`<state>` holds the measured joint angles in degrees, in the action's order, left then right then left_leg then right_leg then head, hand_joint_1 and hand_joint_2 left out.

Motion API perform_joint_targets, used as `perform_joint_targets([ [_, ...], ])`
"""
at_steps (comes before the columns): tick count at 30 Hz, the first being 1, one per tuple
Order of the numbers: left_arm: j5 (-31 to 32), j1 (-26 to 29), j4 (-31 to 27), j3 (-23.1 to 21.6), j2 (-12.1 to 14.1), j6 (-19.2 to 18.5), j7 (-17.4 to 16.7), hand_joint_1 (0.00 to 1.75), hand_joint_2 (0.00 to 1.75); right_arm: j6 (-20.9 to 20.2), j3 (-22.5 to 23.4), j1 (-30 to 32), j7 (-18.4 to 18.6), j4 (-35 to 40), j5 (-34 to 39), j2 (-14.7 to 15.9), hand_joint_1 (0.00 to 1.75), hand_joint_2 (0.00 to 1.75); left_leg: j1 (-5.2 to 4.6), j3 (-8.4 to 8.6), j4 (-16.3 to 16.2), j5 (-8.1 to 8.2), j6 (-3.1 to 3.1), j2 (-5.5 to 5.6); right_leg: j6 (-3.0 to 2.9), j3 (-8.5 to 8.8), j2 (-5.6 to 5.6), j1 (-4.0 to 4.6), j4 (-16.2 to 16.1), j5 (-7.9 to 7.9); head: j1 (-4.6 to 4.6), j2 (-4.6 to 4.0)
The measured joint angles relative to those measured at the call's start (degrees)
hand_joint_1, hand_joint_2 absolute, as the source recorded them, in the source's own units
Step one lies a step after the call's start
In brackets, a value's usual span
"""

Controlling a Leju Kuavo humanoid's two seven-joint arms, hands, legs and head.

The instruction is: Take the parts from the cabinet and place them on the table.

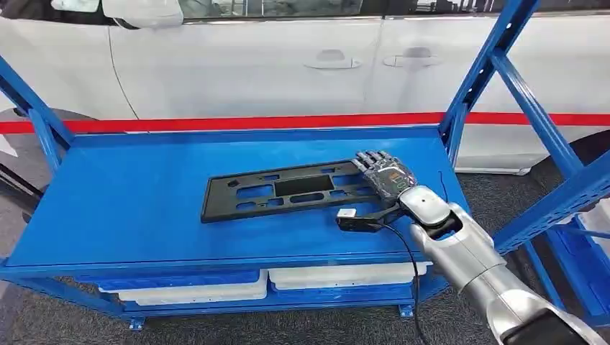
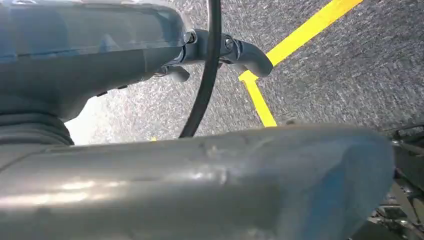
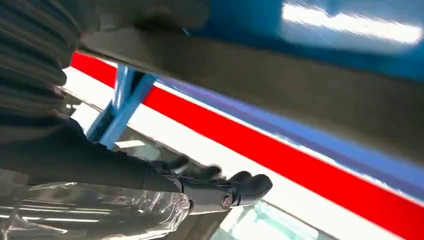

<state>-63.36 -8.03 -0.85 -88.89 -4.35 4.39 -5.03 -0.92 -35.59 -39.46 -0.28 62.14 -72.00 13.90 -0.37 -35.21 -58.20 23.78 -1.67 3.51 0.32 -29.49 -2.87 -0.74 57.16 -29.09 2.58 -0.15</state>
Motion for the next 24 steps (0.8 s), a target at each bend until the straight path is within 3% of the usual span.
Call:
perform_joint_targets([
  [2, -0.2, 0.0, 0.0, 0.0, 0.0, 0.0, 0.1, 0.0, 0.0, -0.2, 0.6, 0.0, 0.0, -0.8, -0.2, 0.0, 1.48, 1.75, 0.0, -0.03, 0.0, -0.01, 0.02, 0.05, 0.0, -0.01, -0.06, 0.01, 0.0, 0.0, 0.0, 0.0],
  [3, -0.3, 0.0, 0.0, 0.0, 0.0, 0.0, 0.1, 0.0, 0.0, -0.2, 0.8, 0.0, 0.0, -1.0, -0.4, 0.0, 1.69, 1.75, 0.0, -0.03, 0.0, -0.01, 0.02, 0.06, 0.0, 0.0, -0.07, 0.01, 0.0, 0.0, 0.0, 0.0],
  [6, -0.7, -0.1, 0.0, 0.0, 0.0, 0.0, 0.2, 0.0, 0.0, -0.4, 1.1, 0.0, 0.0, -1.8, -0.6, 0.0, 1.71, 1.75, 0.0, -0.05, 0.0, -0.02, 0.03, 0.1, 0.0, 0.0, -0.1, 0.02, 0.0, -0.01, 0.0, 0.0],
  [9, -1.0, -0.1, 0.0, 0.0, 0.0, 0.0, 0.2, 0.0, 0.0, -0.6, 1.8, -0.2, -0.1, -1.9, -0.7, -0.5, 1.54, 1.75, 0.0, -0.01, 0.0, -0.02, 0.03, 0.18, 0.04, 0.02, -0.15, 0.01, 0.0, -0.04, 0.0, 0.0],
  [21, -1.2, -0.1, 0.0, 0.0, 0.0, 0.0, 0.2, 0.0, 0.0, -0.9, 2.5, -0.4, -0.1, -2.2, -0.9, -1.2, 1.57, 1.75, 0.01, 0.01, 0.0, -0.04, 0.04, 0.28, 0.05, 0.07, -0.24, 0.01, 0.0, -0.05, 0.0, 0.0],
  [24, -1.4, -0.1, 0.0, 0.0, 0.0, 0.0, 0.3, 0.0, 0.0, -1.1, 3.1, -0.6, -0.4, -2.2, -1.0, -1.2, 1.69, 1.75, 0.01, 0.02, 0.0, -0.08, 0.01, 0.41, 0.05, 0.13, -0.37, -0.01, 0.0, -0.05, 0.0, 0.0],
])
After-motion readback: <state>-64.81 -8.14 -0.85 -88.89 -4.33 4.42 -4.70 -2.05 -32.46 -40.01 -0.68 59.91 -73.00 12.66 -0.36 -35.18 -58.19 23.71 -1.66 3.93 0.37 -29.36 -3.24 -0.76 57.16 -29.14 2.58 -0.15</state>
